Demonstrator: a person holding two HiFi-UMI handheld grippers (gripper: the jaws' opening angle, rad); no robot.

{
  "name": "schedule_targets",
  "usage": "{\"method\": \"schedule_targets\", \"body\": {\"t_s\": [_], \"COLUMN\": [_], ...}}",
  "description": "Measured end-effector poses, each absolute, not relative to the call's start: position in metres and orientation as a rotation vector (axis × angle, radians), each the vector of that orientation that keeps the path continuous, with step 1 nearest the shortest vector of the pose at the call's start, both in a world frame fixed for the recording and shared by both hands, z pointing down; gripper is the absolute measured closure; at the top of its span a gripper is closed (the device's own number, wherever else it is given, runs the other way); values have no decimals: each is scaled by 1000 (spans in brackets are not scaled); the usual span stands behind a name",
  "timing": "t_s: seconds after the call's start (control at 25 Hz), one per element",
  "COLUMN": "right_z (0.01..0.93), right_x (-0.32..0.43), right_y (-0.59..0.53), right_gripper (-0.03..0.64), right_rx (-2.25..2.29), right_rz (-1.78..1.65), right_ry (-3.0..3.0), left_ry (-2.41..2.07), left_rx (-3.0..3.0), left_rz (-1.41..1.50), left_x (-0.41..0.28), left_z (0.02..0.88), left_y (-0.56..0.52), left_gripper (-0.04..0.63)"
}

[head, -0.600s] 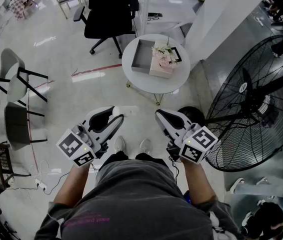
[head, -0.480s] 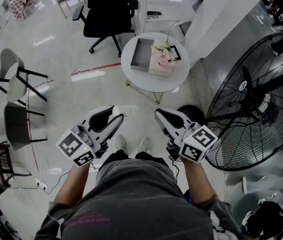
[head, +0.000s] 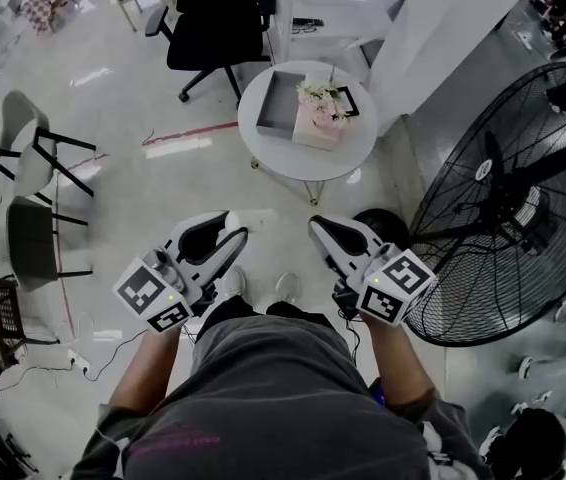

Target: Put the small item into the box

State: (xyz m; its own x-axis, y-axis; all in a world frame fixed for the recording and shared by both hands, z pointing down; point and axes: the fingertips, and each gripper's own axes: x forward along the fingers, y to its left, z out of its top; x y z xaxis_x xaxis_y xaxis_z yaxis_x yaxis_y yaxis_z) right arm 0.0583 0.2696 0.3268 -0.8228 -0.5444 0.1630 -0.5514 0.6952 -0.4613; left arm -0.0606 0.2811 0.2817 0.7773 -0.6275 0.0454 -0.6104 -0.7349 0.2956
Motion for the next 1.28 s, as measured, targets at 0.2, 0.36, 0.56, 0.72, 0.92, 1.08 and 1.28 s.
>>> {"method": "schedule_targets", "body": {"t_s": [0.2,0.36,0.56,0.72,0.92,1.08,1.28], "right_z": [325,325,328,331,332,338,349], "right_x": [69,74,77,75,72,65,45], "right_y": [271,272,268,262,243,218,172], "right_gripper": [594,594,594,594,594,594,594], "right_rx": [911,898,893,902,942,977,1013], "right_rz": [791,796,807,820,834,851,891], "right_ry": [-2888,-2899,-2902,-2894,-2879,-2851,-2812], "left_ry": [-975,-994,-1017,-1018,-988,-952,-908], "left_rx": [2684,2682,2676,2671,2668,2668,2647], "left_rz": [-84,-84,-79,-85,-90,-93,-85], "left_x": [-49,-47,-47,-51,-54,-60,-78], "left_z": [278,277,280,281,283,288,300], "left_y": [286,289,286,279,258,229,177], "left_gripper": [466,466,466,466,466,466,466]}}
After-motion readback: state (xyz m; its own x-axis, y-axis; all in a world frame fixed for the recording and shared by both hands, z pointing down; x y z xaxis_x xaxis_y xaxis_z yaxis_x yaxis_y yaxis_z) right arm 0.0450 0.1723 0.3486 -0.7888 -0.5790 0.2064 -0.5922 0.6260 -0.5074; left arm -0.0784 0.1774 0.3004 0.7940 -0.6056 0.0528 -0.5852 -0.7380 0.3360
